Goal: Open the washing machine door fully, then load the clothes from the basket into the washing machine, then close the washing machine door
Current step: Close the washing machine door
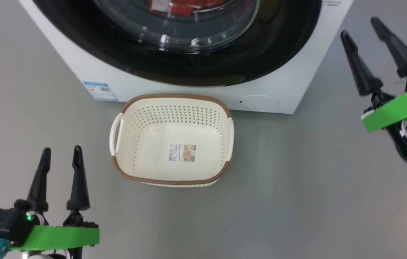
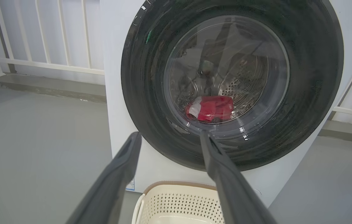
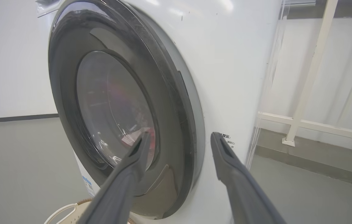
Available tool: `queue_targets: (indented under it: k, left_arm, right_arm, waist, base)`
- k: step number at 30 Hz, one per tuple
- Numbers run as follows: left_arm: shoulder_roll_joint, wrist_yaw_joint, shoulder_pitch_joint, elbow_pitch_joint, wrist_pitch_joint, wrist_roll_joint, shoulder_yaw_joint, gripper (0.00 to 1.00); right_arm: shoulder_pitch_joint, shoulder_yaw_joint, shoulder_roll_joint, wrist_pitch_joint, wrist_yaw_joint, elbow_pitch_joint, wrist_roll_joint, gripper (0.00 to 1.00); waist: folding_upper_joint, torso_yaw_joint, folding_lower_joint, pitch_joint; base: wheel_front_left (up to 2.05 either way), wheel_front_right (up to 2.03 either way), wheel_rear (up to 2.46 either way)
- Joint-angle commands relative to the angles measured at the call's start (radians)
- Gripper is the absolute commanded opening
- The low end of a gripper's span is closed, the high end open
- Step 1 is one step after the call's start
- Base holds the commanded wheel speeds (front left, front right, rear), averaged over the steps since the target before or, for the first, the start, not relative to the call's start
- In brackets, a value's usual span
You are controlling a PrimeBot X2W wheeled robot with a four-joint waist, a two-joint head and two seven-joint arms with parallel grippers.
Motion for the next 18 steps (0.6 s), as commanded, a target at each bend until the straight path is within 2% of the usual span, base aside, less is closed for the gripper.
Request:
queue_targets:
  k: [1, 18]
  left_arm:
    - [0.021, -0.002, 0.008, -0.020, -0.005, 0.008, 0.039, 1.00]
    - [0.042, -0.003, 0.027, -0.015, -0.005, -0.022, 0.021, 1.00]
  right_arm:
    - [0.049, -0.001, 0.001, -0.002, -0.006, -0.033, -0.003, 1.00]
    - [0.241, -0.042, 0.041, -0.002, -0.006, -0.127, 0.000, 1.00]
  waist:
    - [0.0000, -0.035, -0.0001, -0.030]
    - [0.0000, -0.114, -0.0001, -0.099]
  base:
    - [0.00, 0.00, 0.00]
    - [0.00, 0.00, 0.00]
